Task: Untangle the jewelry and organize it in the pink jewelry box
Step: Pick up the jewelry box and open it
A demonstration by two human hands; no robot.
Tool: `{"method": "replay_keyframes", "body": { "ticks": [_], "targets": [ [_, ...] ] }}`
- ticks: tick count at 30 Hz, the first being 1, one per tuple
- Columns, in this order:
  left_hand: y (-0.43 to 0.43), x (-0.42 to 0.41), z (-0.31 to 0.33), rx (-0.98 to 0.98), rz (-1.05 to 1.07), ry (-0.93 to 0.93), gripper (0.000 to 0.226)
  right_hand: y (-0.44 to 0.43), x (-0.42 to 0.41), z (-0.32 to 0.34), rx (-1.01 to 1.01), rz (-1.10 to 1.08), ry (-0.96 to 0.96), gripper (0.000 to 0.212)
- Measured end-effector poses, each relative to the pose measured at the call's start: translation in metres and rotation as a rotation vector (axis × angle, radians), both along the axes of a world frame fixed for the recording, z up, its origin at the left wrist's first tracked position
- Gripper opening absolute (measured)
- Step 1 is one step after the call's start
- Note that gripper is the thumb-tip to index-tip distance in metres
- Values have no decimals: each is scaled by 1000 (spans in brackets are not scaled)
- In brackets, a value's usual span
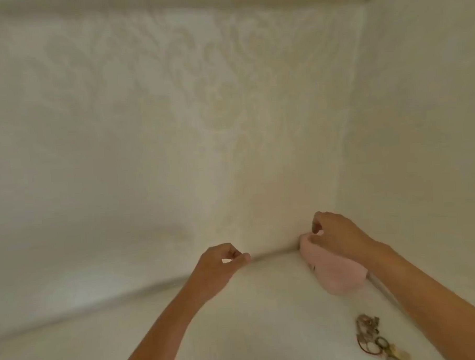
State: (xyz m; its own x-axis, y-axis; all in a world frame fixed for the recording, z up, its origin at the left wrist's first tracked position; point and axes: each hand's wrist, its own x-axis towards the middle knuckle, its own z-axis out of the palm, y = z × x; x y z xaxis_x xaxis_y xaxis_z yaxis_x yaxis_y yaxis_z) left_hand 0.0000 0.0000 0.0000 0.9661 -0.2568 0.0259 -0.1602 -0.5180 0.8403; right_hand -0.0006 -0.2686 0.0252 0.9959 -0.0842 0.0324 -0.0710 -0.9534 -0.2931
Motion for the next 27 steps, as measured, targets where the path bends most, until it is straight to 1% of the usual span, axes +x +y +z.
{"method": "replay_keyframes", "body": {
  "ticks": [2, 4, 6, 8, 9, 11, 13, 16, 19, 23, 24, 27],
  "targets": [
    [-8, 7, -31, 19, -19, 38, 26, -1, 9, -31, -85, -10, 87, 35],
    [-12, 16, -71, 47, -57, 90, 16, 0, 19, -66, -139, -11, 166, 57],
    [-18, 19, -105, 69, -90, 141, 4, -1, 28, -101, -188, -18, 201, 71],
    [-23, 21, -131, 109, -111, 133, 20, -4, 36, -125, -318, -36, 187, 76],
    [-25, 23, -141, 120, -105, 134, 28, -3, 39, -133, -383, -46, 163, 73],
    [-25, 27, -160, 140, -117, 100, 38, 0, 42, -141, -492, -59, 126, 59],
    [-23, 27, -170, 154, -138, 40, 38, 4, 42, -144, -562, -60, 112, 51],
    [-19, 23, -179, 139, -177, 14, 35, 14, 41, -143, -635, -53, 47, 45],
    [-18, 17, -182, 141, -172, -22, 37, 21, 39, -142, -610, -27, 13, 36],
    [-20, 5, -187, 178, -111, -122, 38, 19, 33, -142, -417, -15, -16, 28],
    [-19, 3, -188, 184, -103, -141, 38, 19, 31, -143, -421, -6, -3, 29],
    [-14, 3, -191, 161, -104, -160, 34, 19, 26, -143, -557, 65, 68, 29]
  ]
}}
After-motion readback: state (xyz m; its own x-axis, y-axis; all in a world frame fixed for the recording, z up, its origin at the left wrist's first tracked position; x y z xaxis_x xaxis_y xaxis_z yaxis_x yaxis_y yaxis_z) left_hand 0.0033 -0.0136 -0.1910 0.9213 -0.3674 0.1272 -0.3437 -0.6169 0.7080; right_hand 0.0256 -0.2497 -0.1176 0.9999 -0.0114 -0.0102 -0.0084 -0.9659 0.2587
